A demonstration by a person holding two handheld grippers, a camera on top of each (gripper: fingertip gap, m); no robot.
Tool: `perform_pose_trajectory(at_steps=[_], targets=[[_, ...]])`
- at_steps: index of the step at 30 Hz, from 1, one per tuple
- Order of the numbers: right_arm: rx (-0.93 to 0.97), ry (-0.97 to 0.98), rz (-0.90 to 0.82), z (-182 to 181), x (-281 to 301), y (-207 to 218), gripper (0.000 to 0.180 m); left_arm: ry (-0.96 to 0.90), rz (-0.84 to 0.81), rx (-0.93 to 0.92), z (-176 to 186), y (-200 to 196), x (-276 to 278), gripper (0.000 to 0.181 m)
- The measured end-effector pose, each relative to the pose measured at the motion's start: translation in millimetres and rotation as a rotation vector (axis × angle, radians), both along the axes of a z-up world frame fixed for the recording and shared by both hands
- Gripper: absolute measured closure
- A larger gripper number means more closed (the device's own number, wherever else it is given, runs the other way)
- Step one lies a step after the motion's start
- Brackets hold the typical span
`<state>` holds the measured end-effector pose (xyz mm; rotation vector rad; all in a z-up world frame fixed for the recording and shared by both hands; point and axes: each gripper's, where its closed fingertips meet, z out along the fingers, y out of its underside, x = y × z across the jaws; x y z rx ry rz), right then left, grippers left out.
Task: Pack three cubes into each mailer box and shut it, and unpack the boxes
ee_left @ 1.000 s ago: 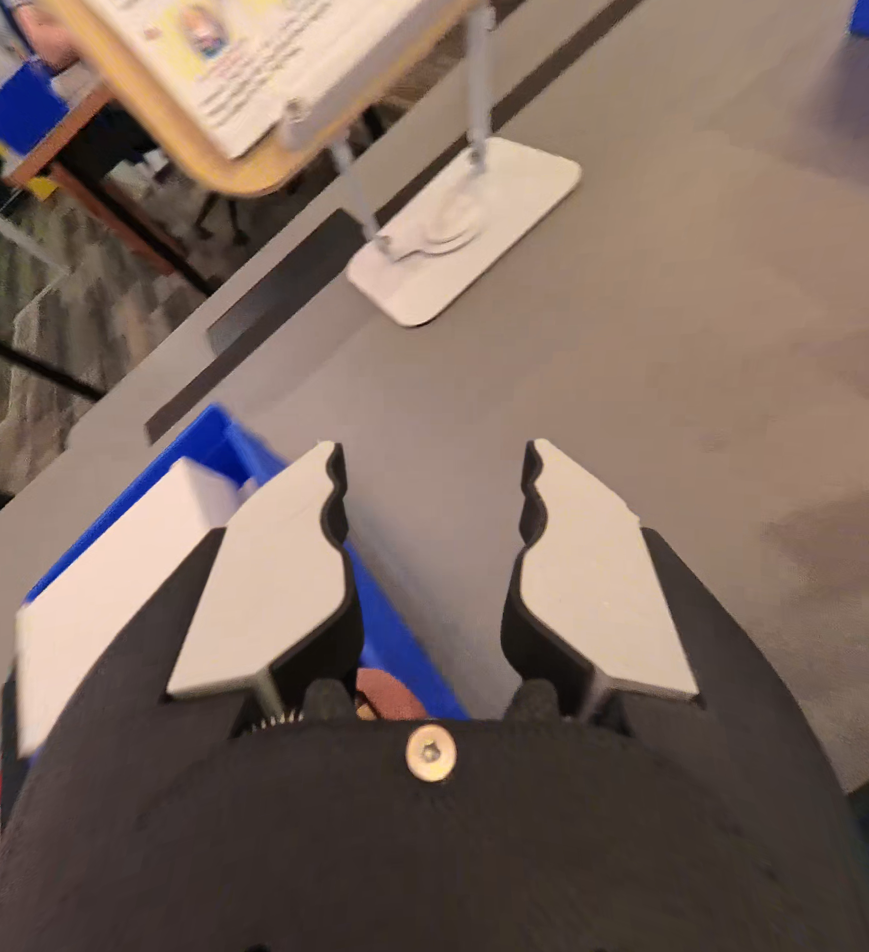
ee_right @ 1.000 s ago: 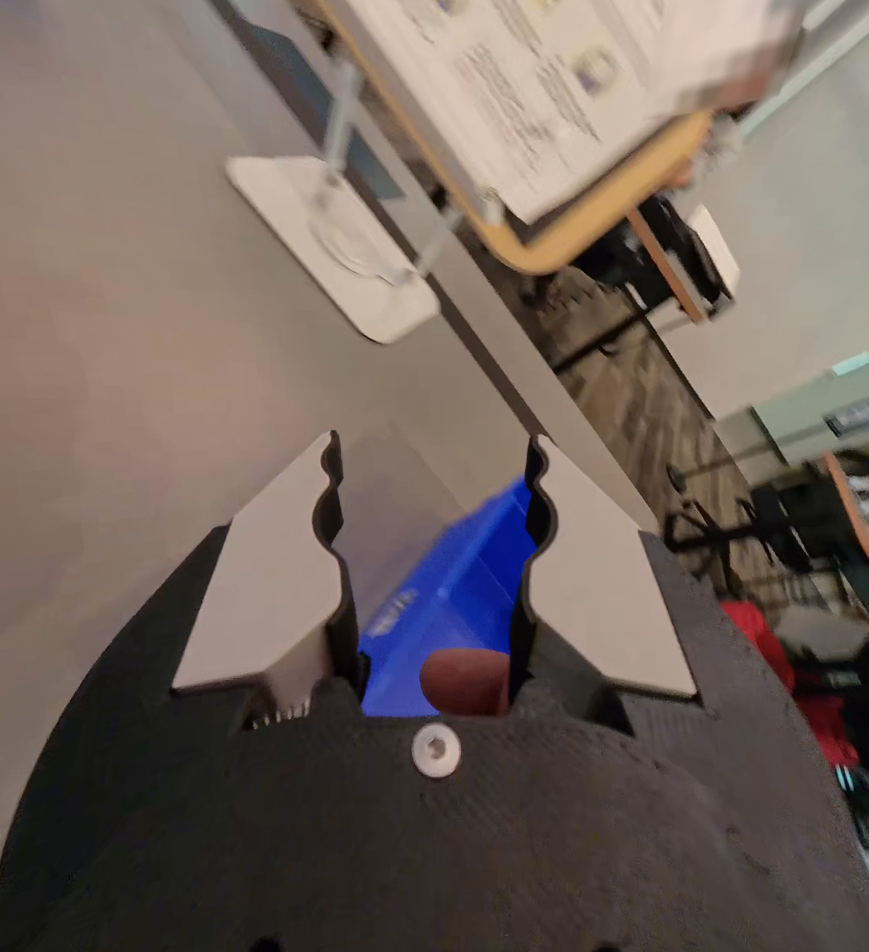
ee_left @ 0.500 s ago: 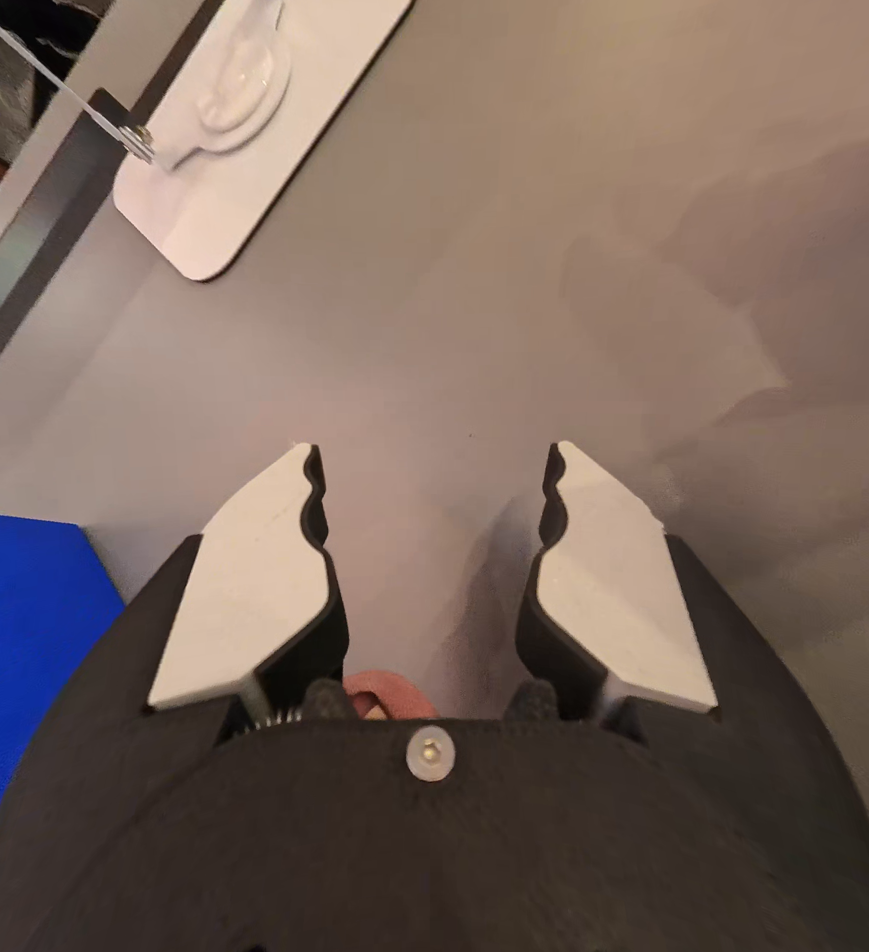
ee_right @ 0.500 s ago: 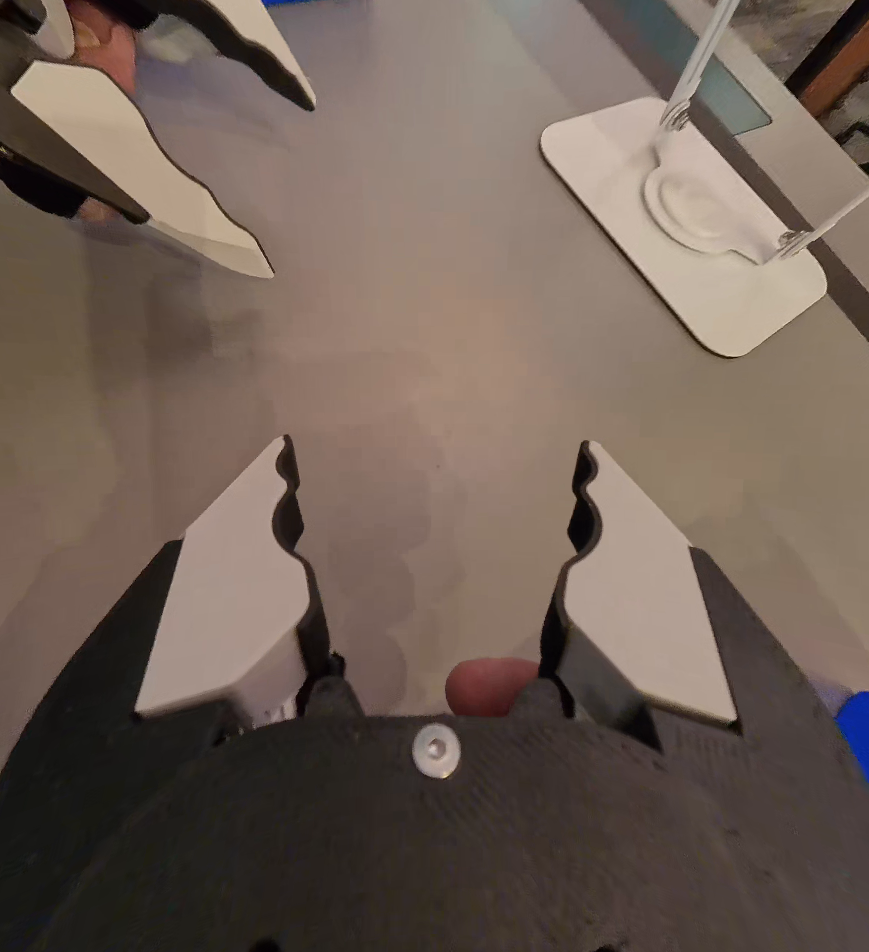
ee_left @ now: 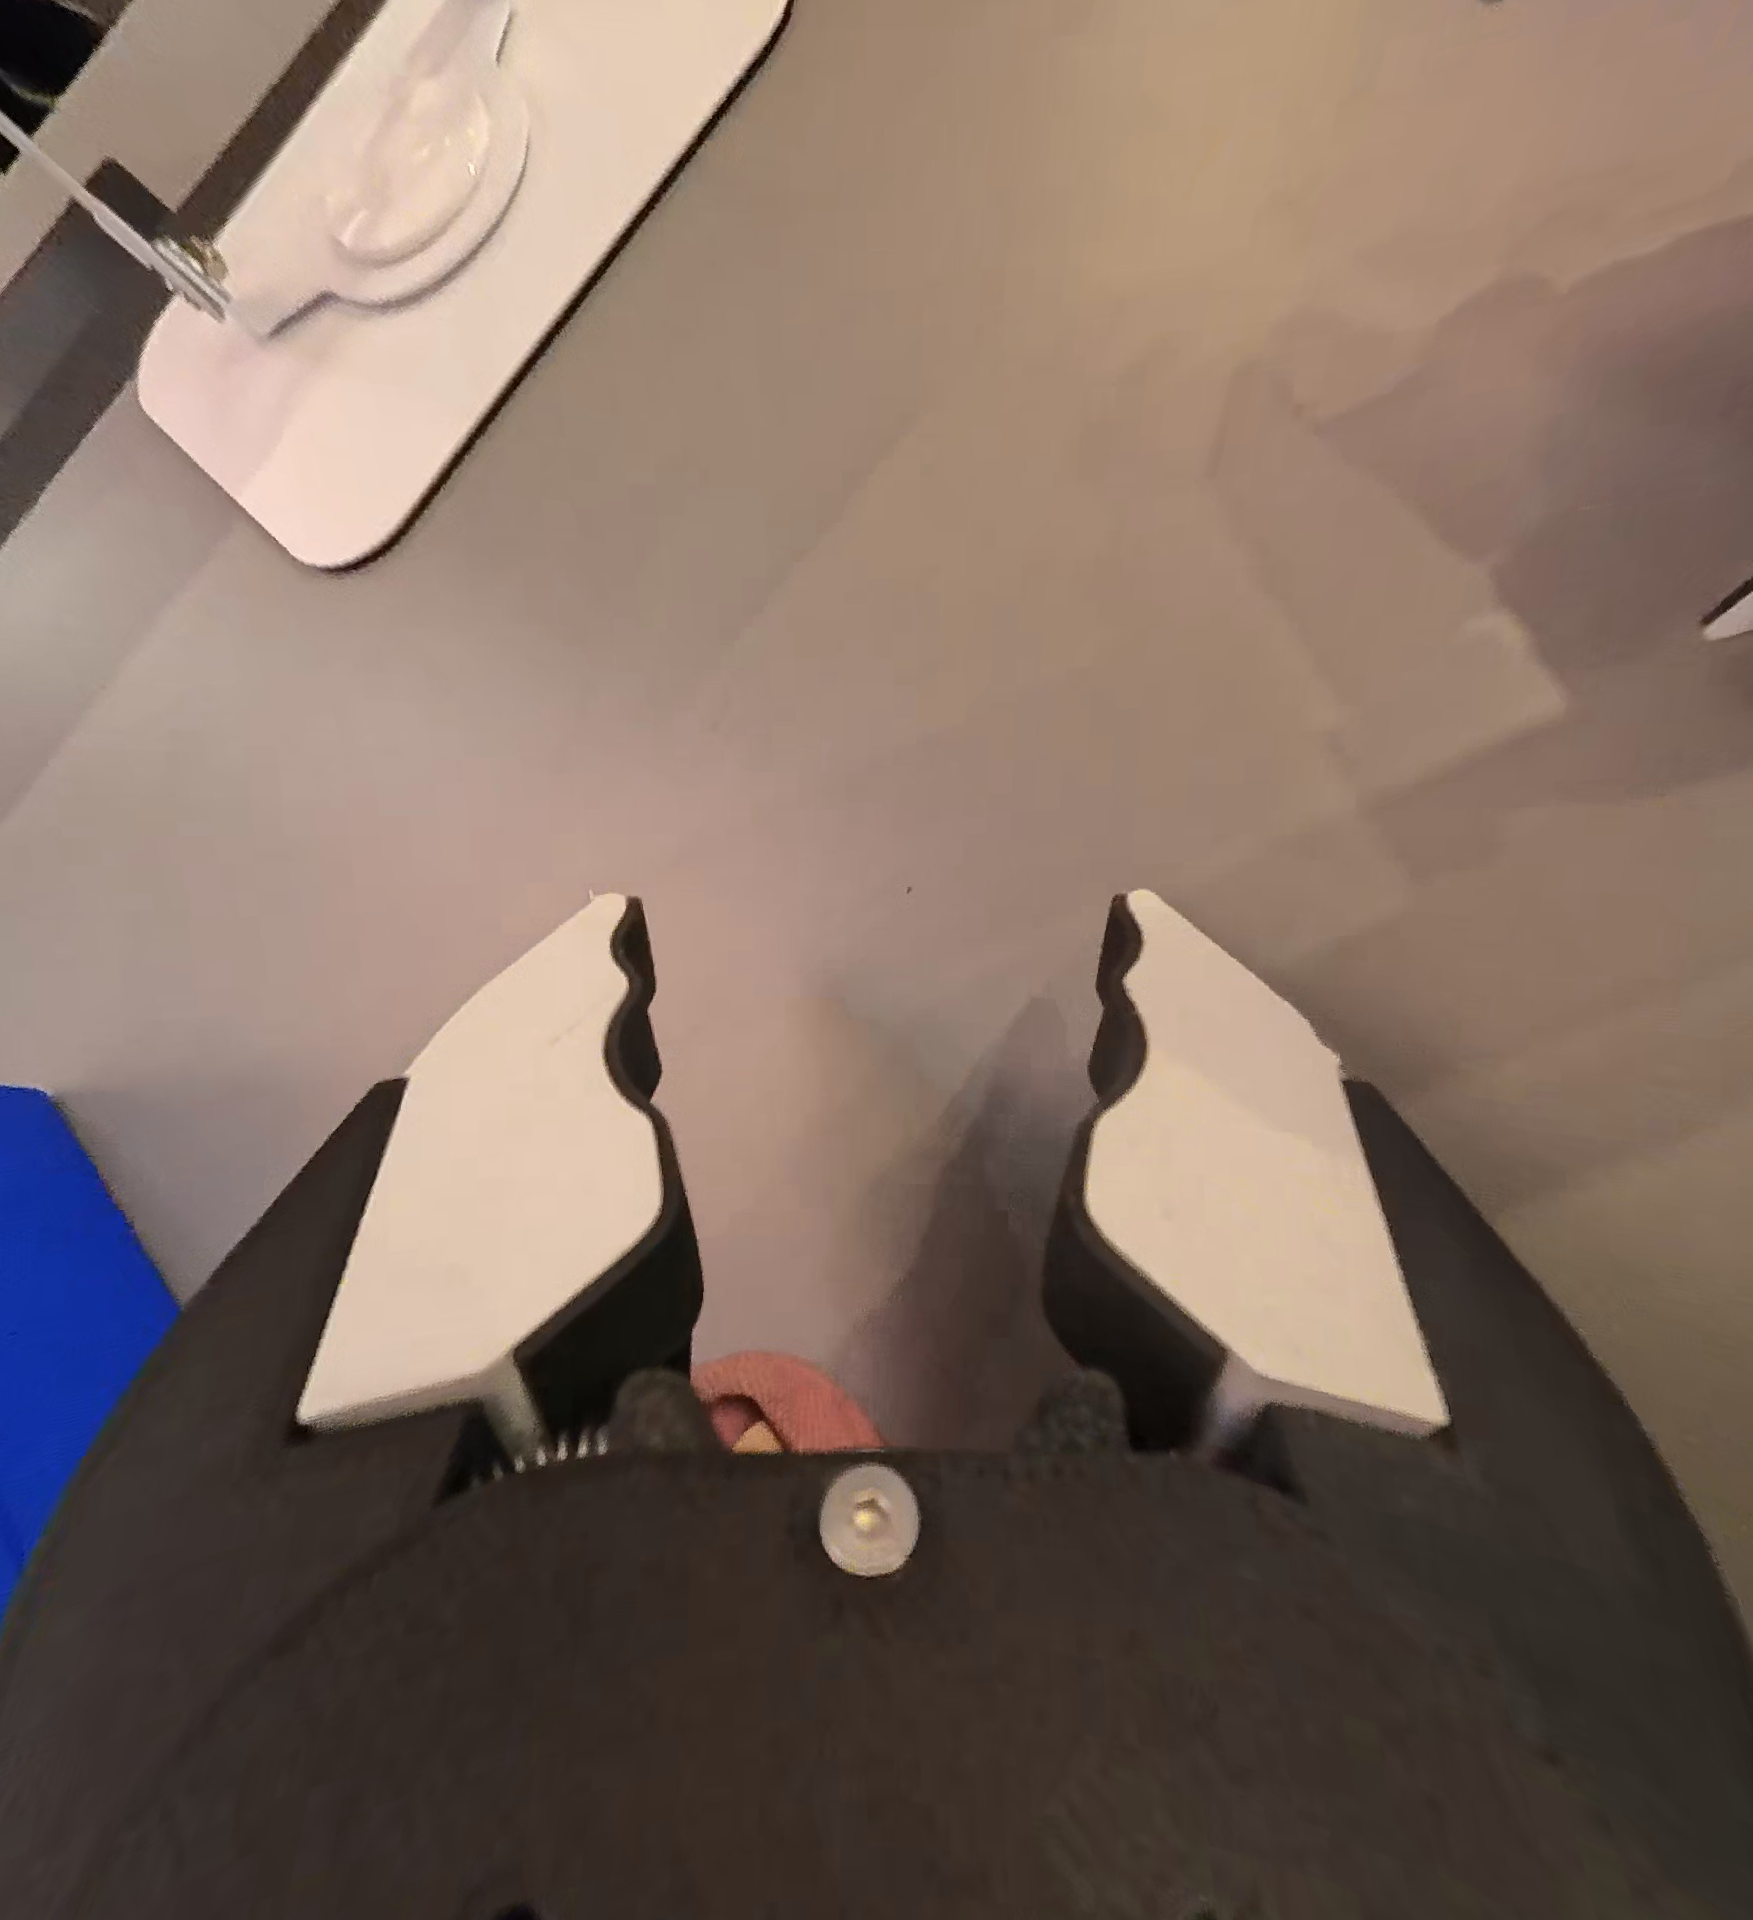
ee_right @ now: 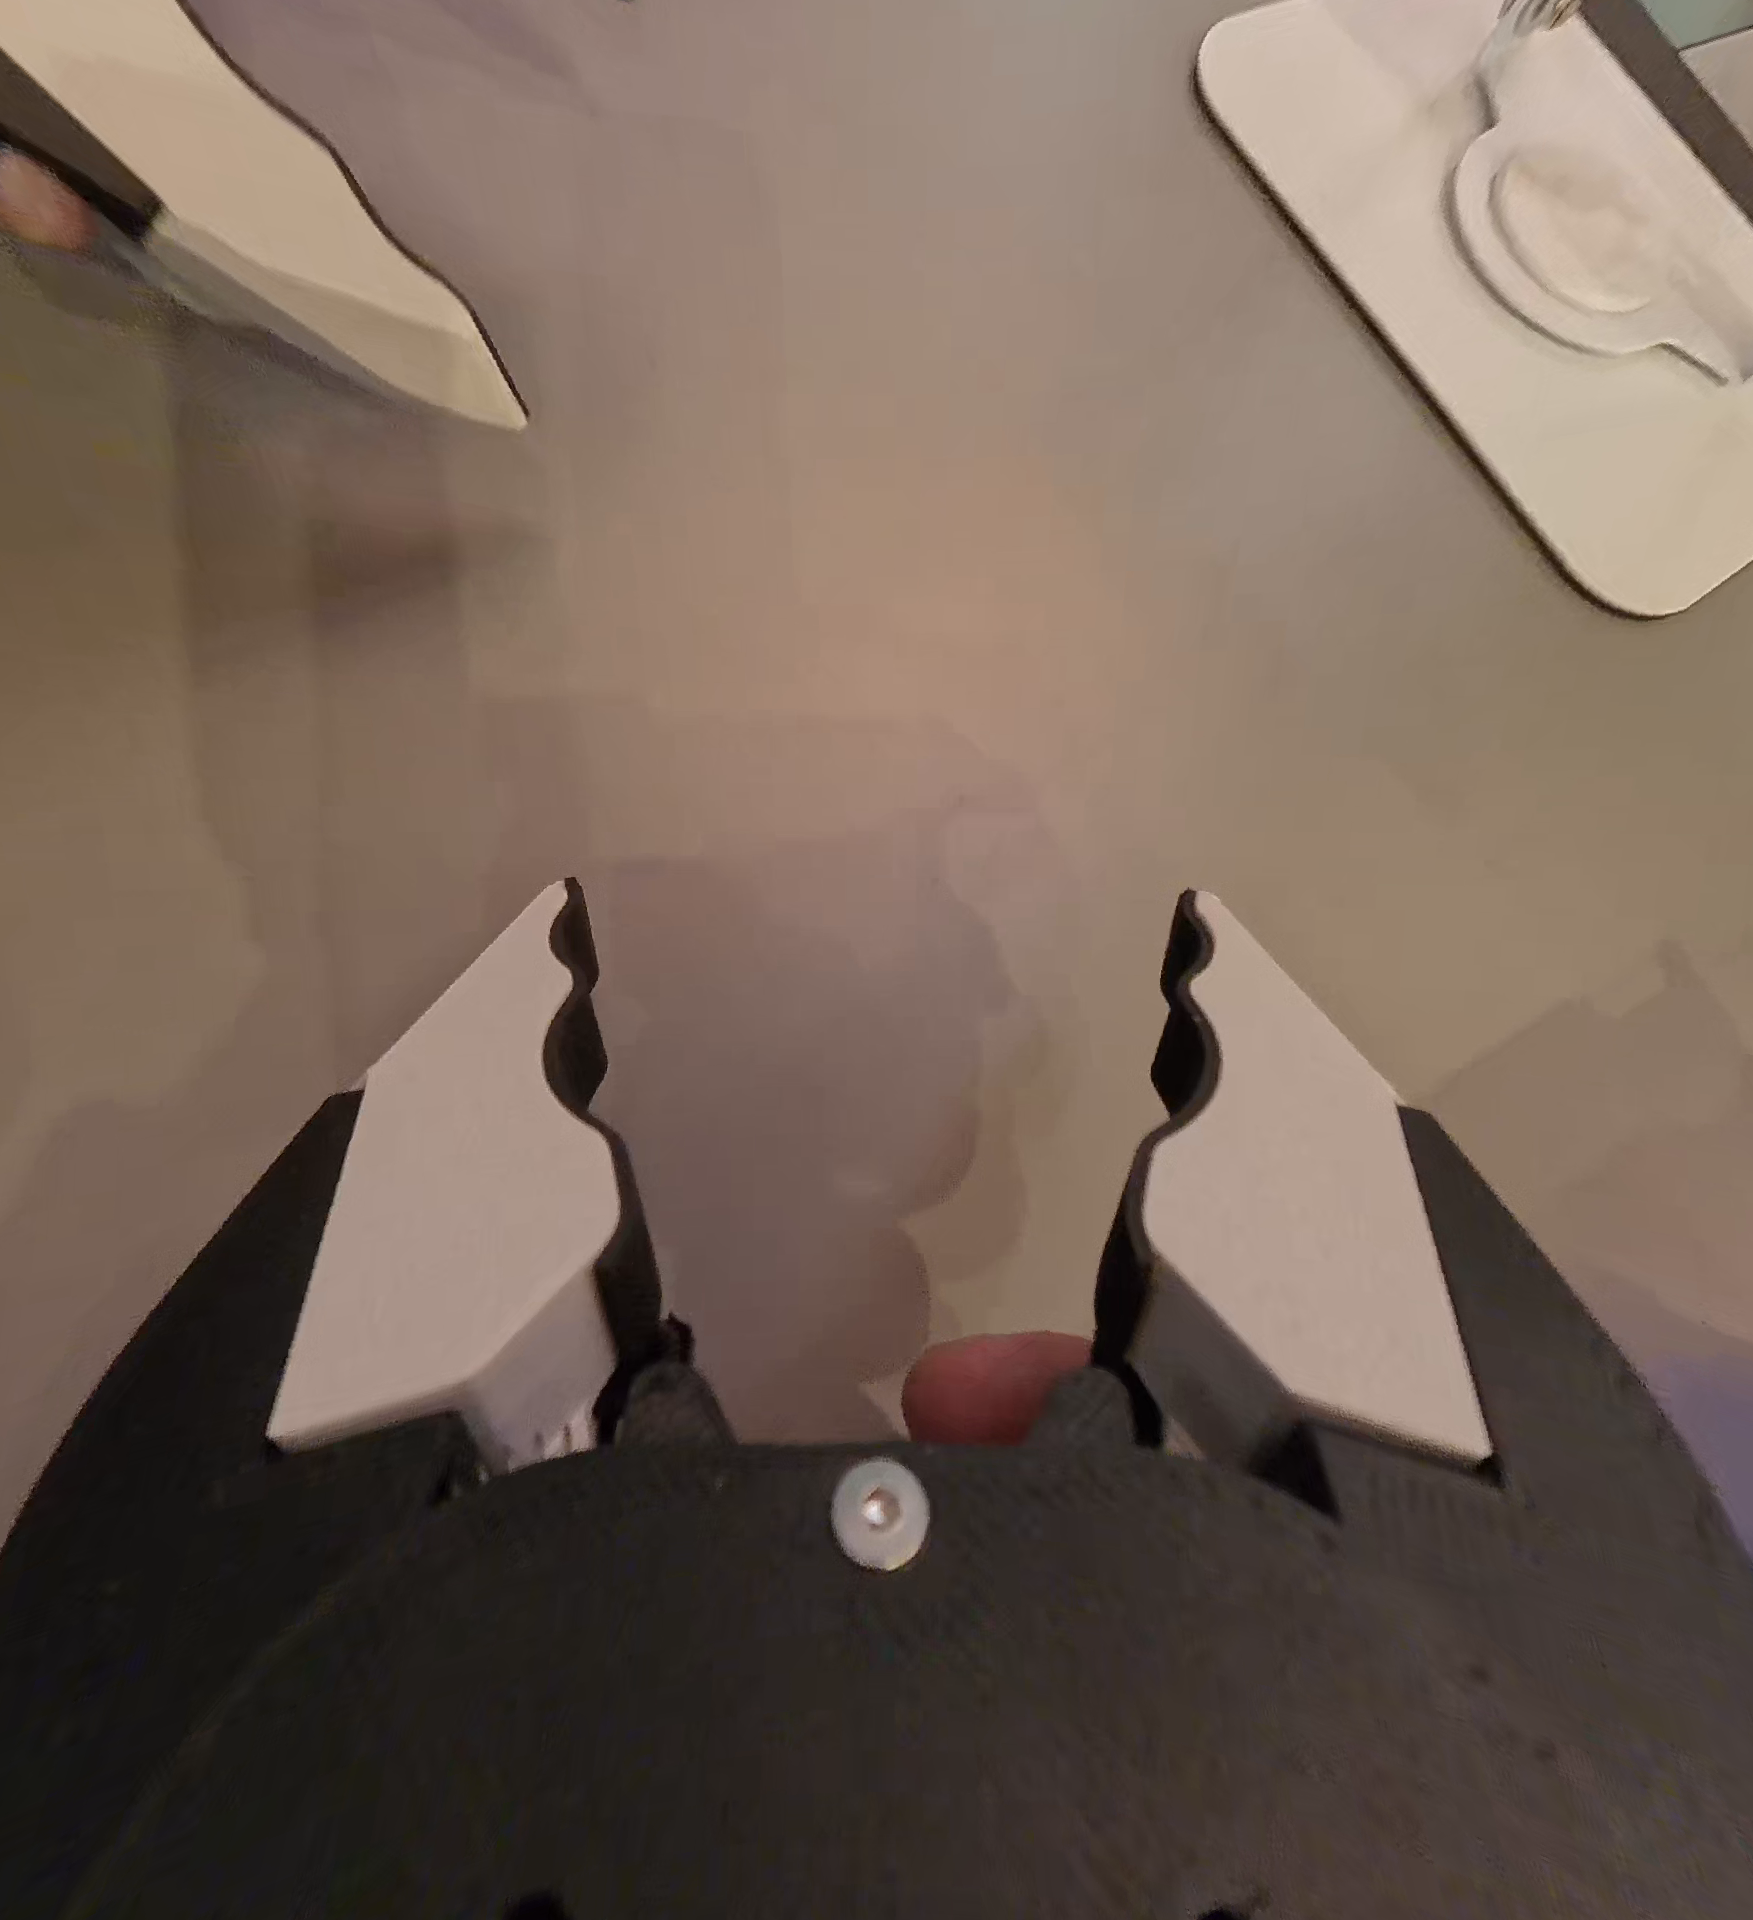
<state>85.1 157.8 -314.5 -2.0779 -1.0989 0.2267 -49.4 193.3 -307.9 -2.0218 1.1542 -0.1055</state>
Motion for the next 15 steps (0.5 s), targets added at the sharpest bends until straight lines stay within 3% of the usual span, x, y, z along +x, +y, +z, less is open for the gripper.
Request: perform_pose_trajectory(at_steps=[8, 12, 15], targets=[[-0.028, -0.016, 0.014, -8.2, -0.9, -3.0, 0.062, -0.051, -0.038, -0.086, -5.7, -6.0, 4.8, 0.083], [-0.033, -0.005, 0.008, -8.5, 1.7, -4.6, 0.062, -0.070, -0.092, 0.070, 59.8, 0.8, -11.7, 0.078], [-0.037, 0.002, 0.015, -8.6, 0.8, -6.5, 0.062, 0.061, -0.118, 0.278, 120.0, 21.9, -64.8, 0.079]])
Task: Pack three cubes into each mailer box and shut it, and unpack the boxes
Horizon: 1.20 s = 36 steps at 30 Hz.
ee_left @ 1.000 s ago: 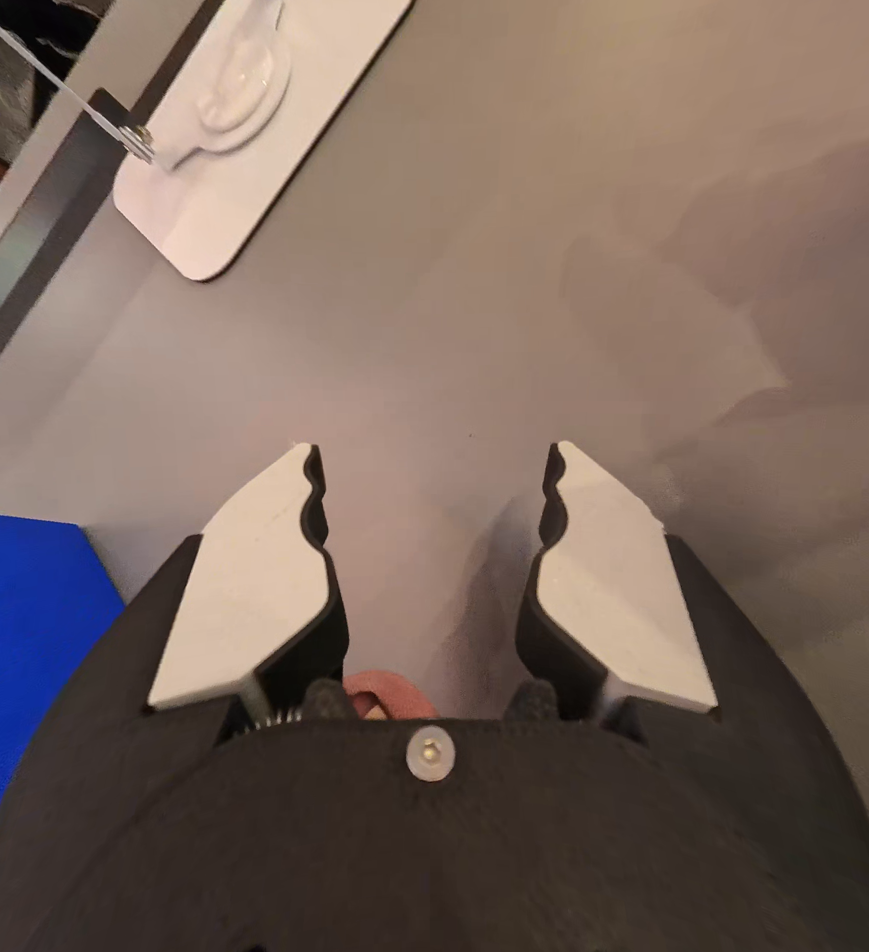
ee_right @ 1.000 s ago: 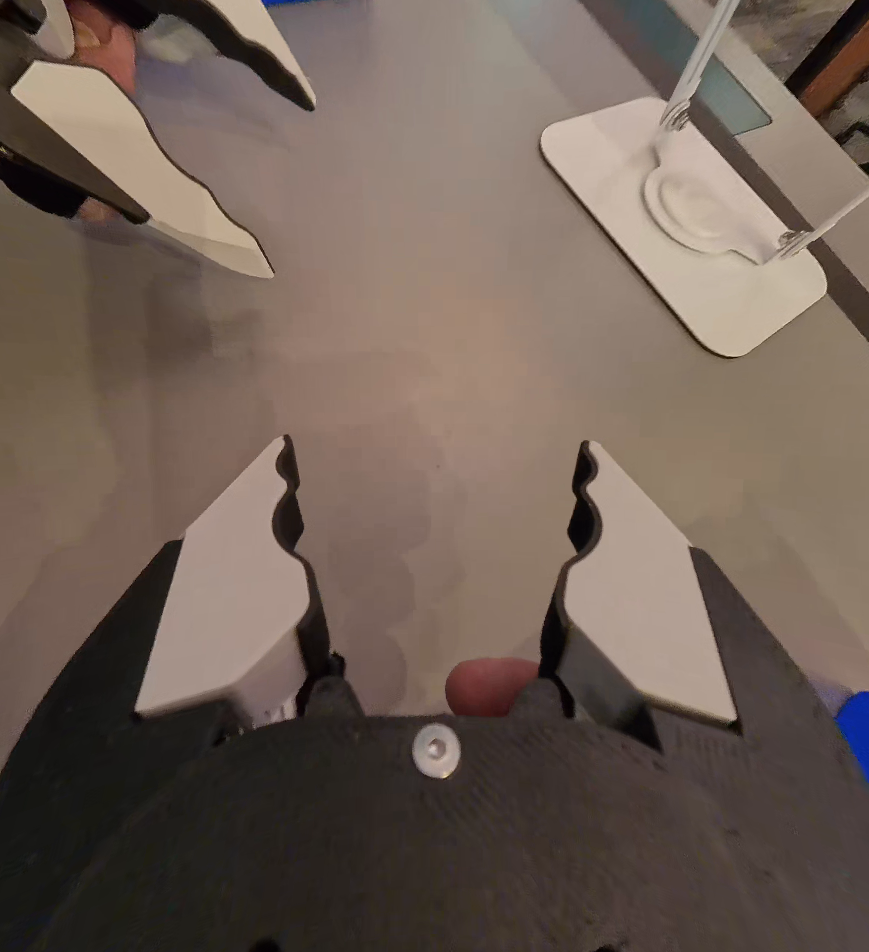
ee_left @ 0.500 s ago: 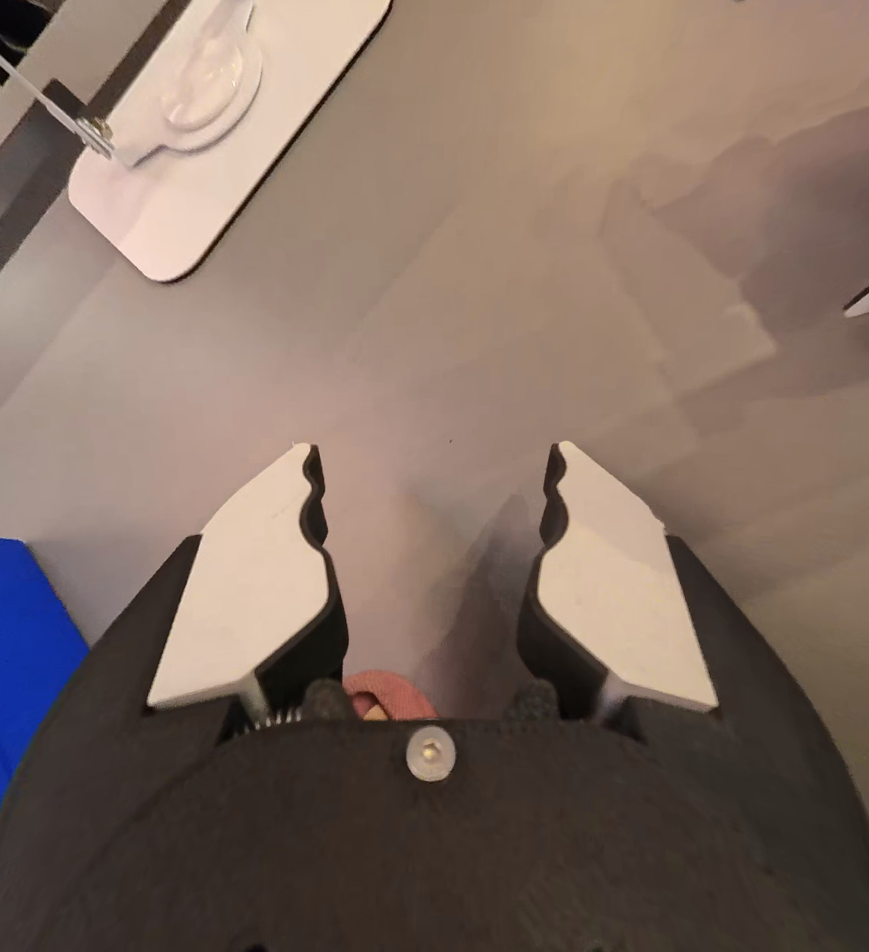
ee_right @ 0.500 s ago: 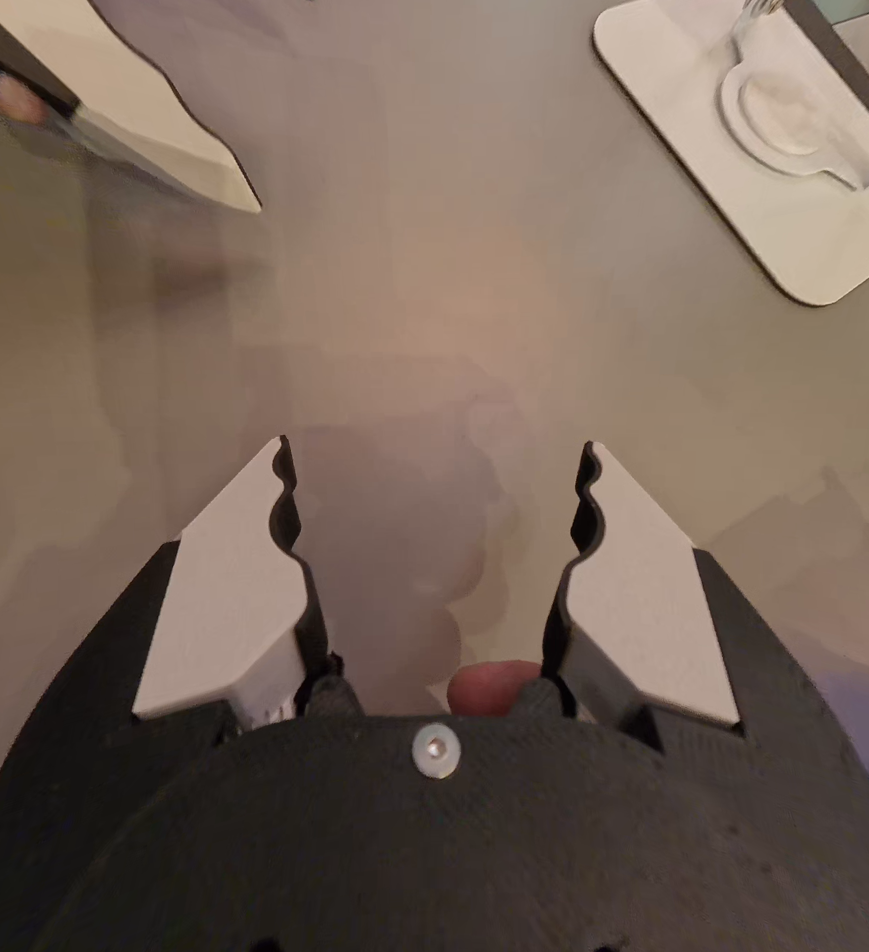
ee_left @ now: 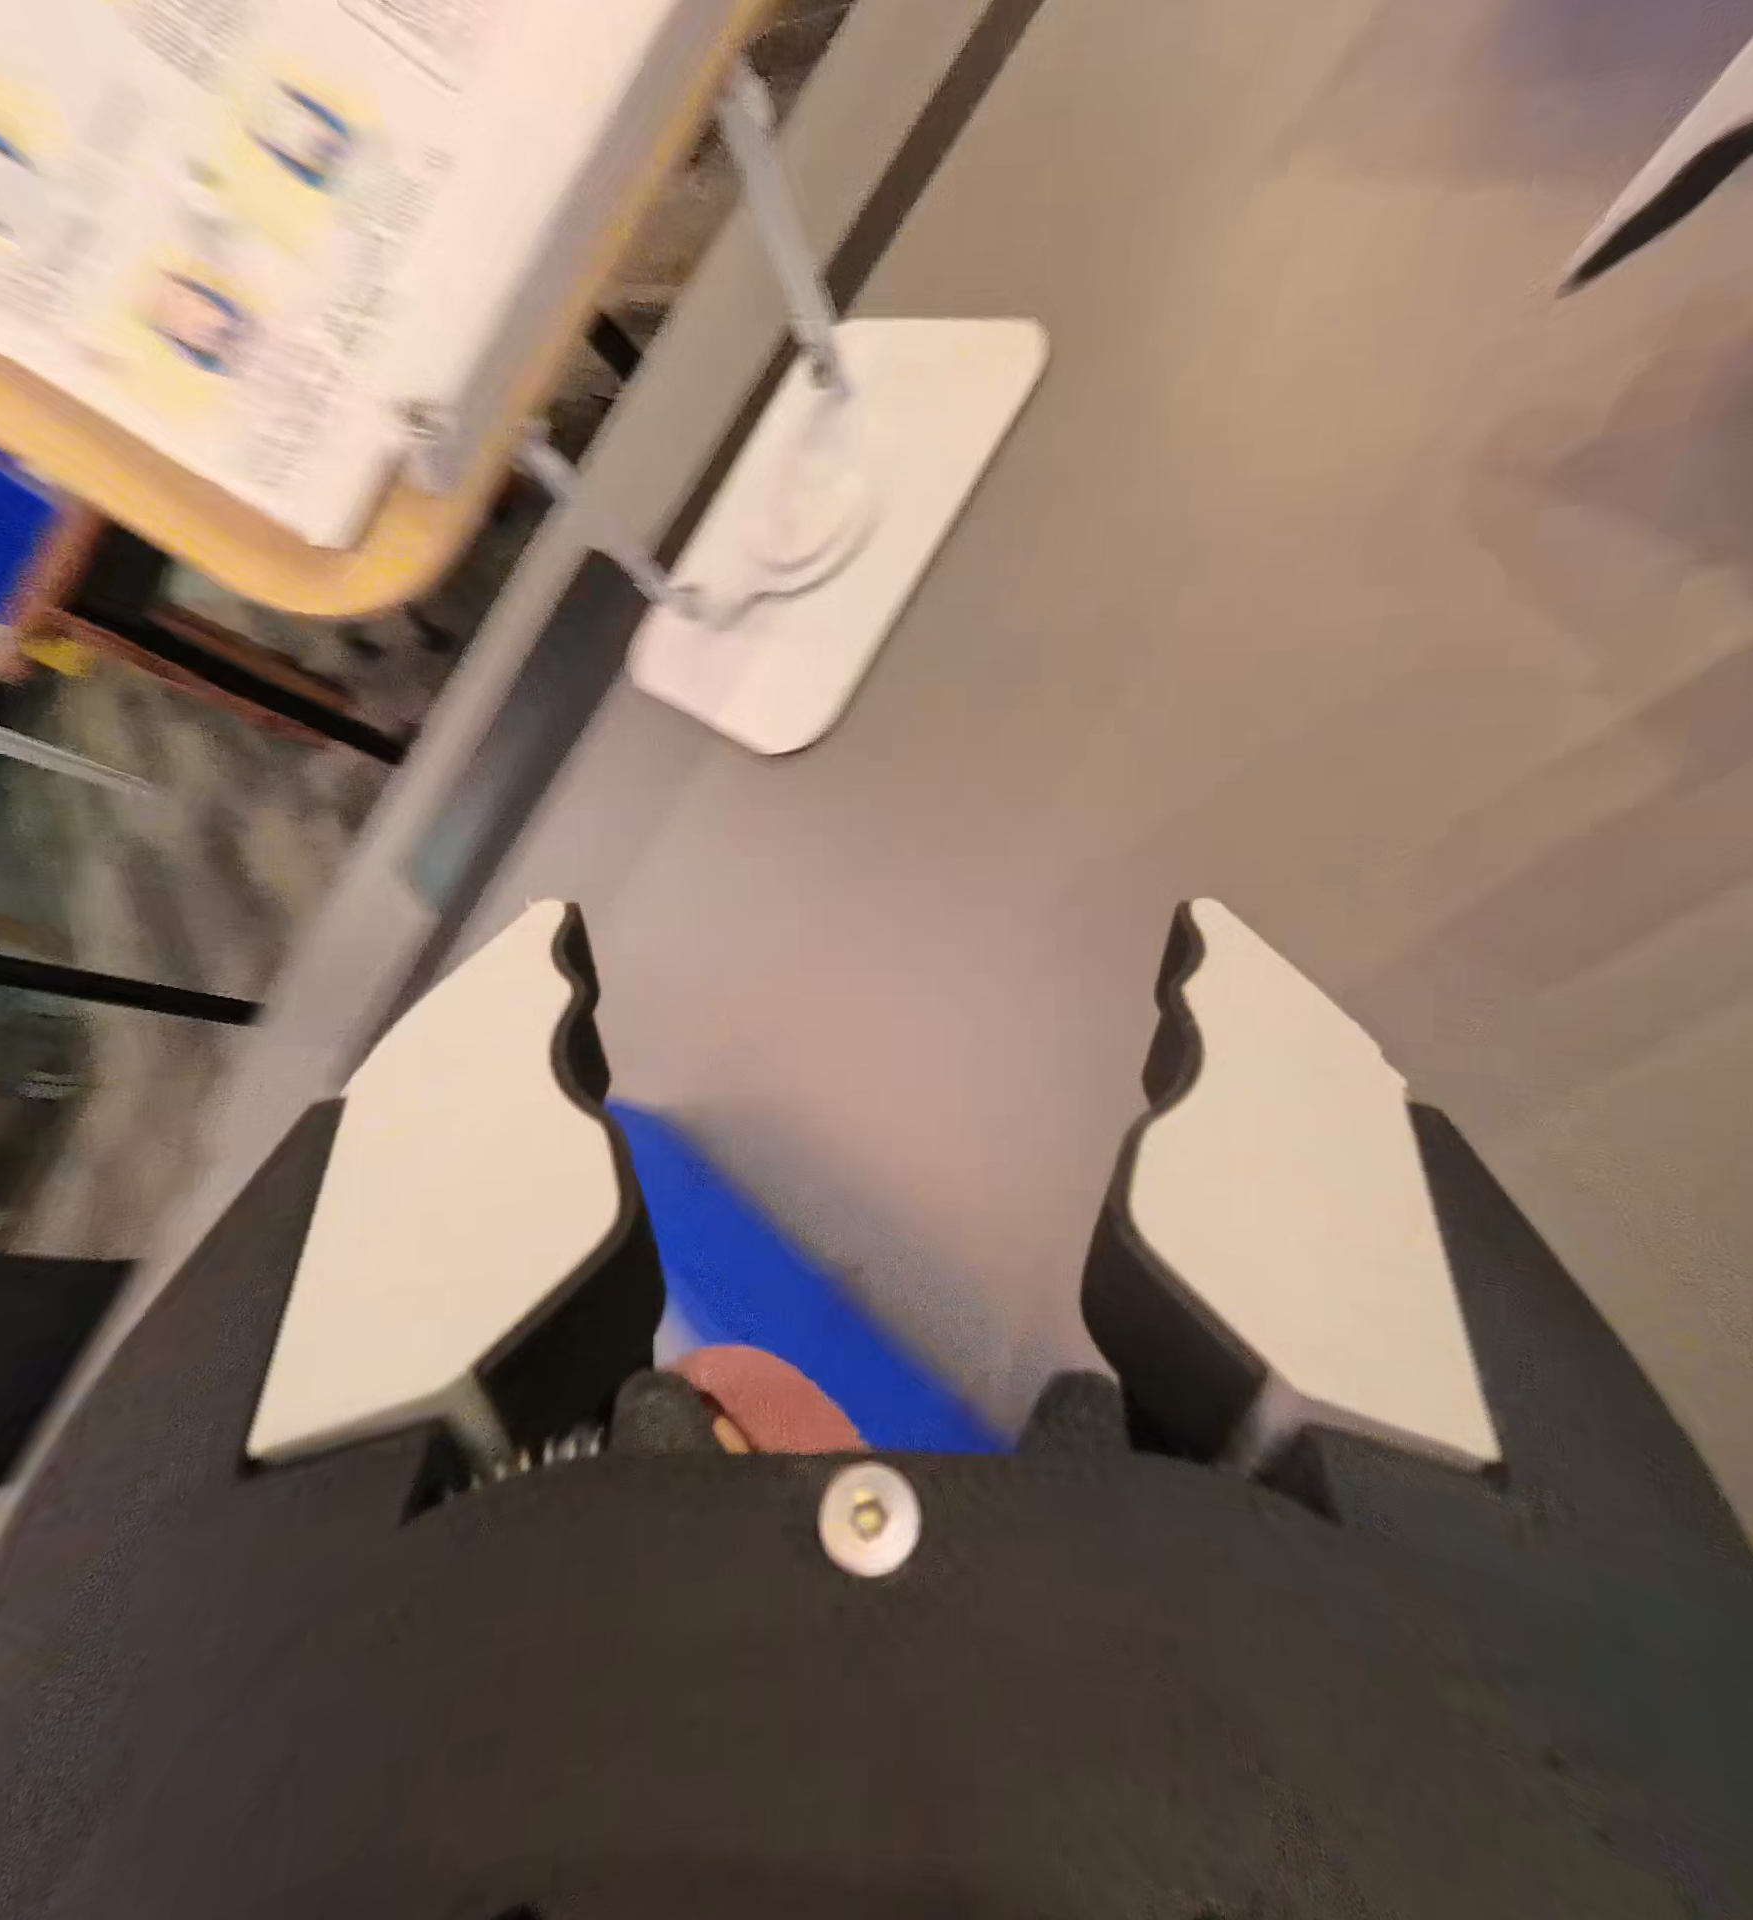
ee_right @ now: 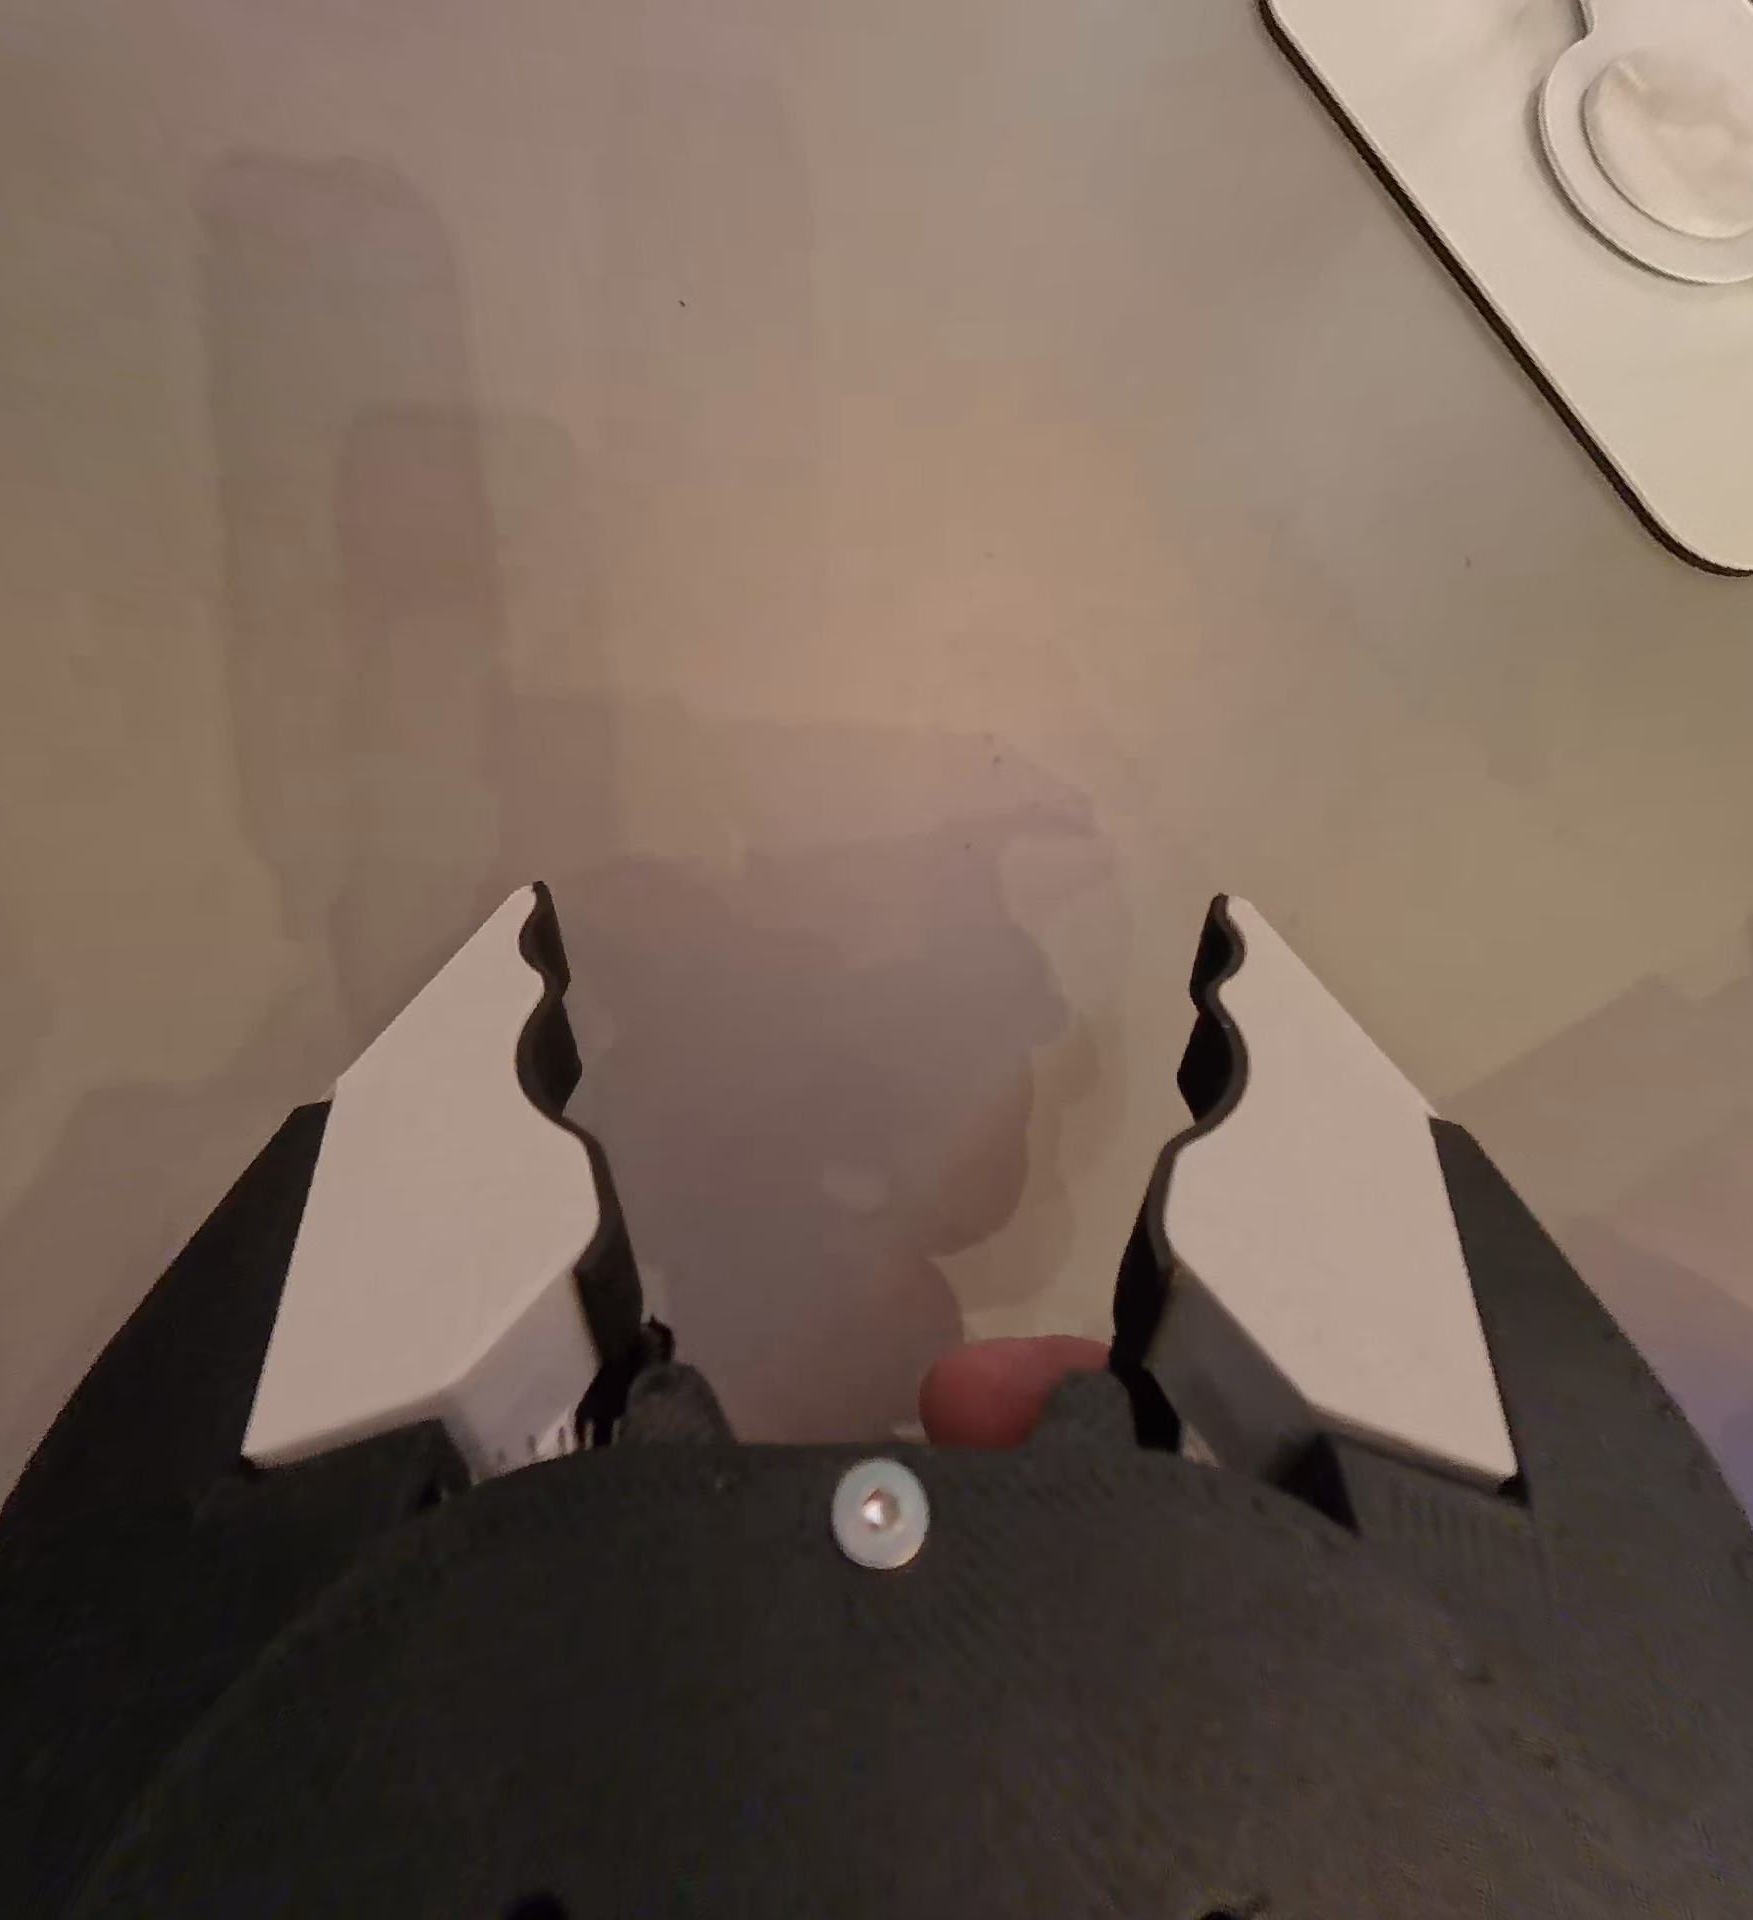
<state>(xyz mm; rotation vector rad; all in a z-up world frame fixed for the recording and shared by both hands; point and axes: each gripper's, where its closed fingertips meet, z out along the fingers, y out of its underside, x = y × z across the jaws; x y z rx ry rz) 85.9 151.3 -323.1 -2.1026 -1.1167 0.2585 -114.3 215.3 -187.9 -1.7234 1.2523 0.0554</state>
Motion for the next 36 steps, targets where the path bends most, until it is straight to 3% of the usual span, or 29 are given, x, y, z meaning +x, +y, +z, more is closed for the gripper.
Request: perform_pose_trajectory(at_steps=[2, 5, 10, 15, 21, 23, 36], targets=[[-0.001, 0.000, 0.009, 0.0, -1.9, -1.0, 0.062, 0.129, 0.024, 0.071, 25.1, 19.2, -49.4, 0.079], [-0.005, 0.000, 0.017, -0.7, -3.6, -1.8, 0.062, 0.257, -0.022, 0.017, 36.2, 43.0, -111.4, 0.076], [-0.027, -0.007, 0.011, -5.7, -2.9, -2.6, 0.062, 0.447, -0.071, -0.187, 7.8, 79.3, -179.9, 0.057], [-0.047, -0.002, -0.003, -8.4, -2.1, -1.9, 0.063, 0.582, -0.152, -0.324, -37.4, 96.5, -194.7, 0.049], [-0.063, 0.009, -0.025, -9.6, 1.7, -1.1, 0.063, 0.650, -0.235, -0.436, -67.7, 103.3, -195.3, 0.063], [-0.069, 0.014, -0.028, -10.0, 1.8, -0.7, 0.064, 0.665, -0.238, -0.455, -75.7, 105.4, -196.9, 0.057], [-0.072, 0.020, -0.015, -10.0, 0.8, -1.8, 0.066, 0.644, -0.246, -0.405, -70.8, 102.1, -196.9, 0.061]])
